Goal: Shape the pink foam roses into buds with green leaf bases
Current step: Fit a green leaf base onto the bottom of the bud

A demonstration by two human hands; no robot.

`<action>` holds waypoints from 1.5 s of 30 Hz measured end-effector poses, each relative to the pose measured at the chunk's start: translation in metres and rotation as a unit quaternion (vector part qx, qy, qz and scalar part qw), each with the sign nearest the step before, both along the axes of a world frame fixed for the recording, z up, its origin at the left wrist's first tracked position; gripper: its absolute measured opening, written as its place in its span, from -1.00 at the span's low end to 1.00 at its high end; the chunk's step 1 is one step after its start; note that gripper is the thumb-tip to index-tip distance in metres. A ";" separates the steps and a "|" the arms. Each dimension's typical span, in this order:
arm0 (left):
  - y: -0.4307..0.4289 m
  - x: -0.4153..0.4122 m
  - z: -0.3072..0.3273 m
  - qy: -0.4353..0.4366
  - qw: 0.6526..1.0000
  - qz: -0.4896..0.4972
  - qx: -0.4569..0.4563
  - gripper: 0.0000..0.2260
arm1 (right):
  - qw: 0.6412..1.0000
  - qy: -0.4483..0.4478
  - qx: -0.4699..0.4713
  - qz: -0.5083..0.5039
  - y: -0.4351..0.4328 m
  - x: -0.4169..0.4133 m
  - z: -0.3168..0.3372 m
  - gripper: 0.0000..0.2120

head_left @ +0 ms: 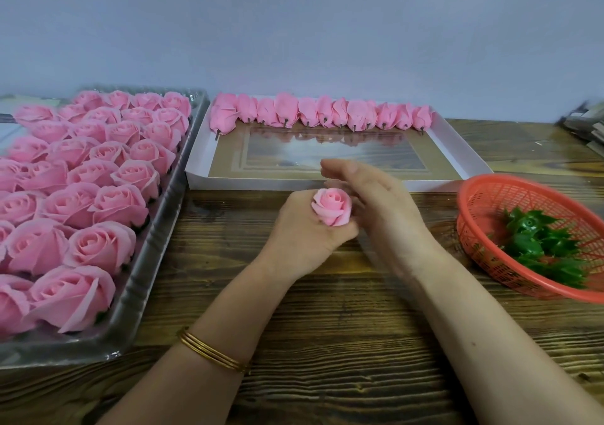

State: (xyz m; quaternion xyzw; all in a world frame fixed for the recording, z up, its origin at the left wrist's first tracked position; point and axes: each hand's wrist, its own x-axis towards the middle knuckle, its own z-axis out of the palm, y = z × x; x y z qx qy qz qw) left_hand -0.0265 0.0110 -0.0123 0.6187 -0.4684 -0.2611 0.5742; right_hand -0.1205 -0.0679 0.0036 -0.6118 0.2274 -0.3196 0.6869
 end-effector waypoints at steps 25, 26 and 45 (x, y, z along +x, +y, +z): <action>-0.001 -0.001 -0.004 -0.099 0.995 0.001 0.016 -0.87 | 0.977 0.120 -0.157 0.078 0.012 0.002 -0.007 -0.53; 0.000 0.000 -0.004 -0.100 0.995 -0.002 0.009 -0.87 | 0.976 0.128 -0.159 0.078 0.011 0.001 -0.007 -0.49; 0.000 0.005 0.008 0.174 0.972 0.142 -0.069 -0.89 | 0.987 0.004 0.159 0.031 0.000 0.004 -0.010 -0.72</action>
